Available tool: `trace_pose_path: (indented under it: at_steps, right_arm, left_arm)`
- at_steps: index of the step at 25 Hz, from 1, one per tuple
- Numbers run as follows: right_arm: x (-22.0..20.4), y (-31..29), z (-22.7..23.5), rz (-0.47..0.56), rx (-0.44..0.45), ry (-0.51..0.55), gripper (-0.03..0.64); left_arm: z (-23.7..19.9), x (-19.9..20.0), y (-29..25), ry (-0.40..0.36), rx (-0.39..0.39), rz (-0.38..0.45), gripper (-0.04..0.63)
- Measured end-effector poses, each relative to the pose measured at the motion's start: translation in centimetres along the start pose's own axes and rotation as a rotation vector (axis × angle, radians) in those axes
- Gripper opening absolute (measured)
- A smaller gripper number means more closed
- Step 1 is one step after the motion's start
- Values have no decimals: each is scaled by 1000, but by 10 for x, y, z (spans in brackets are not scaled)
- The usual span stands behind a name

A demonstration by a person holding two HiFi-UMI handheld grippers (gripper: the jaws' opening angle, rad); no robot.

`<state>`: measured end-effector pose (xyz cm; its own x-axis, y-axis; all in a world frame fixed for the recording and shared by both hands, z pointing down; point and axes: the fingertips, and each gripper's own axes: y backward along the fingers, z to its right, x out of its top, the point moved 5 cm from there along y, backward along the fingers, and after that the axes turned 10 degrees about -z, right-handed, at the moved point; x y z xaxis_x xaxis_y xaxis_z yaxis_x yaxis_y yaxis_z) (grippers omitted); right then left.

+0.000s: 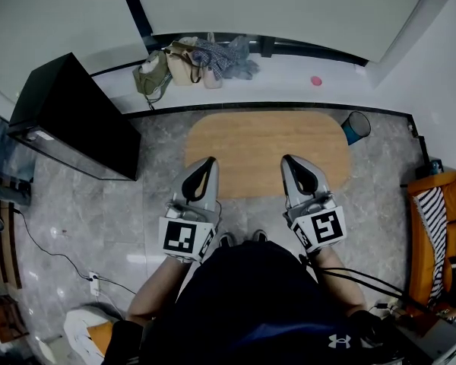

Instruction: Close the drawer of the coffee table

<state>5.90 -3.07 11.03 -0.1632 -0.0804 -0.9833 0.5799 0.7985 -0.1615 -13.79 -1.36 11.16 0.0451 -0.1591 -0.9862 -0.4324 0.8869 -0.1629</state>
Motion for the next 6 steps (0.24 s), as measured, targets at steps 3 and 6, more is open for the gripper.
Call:
trace_pose_path:
  at_steps: [3, 6]
  right_arm:
    - [-3, -5, 0, -16, -5, -9, 0]
    - [-5, -12, -1, -35, -6, -22, 0]
  left_arm:
    - [-6, -4, -2, 20, 3, -4, 2]
    - [-13, -7, -5, 18, 0, -7, 2]
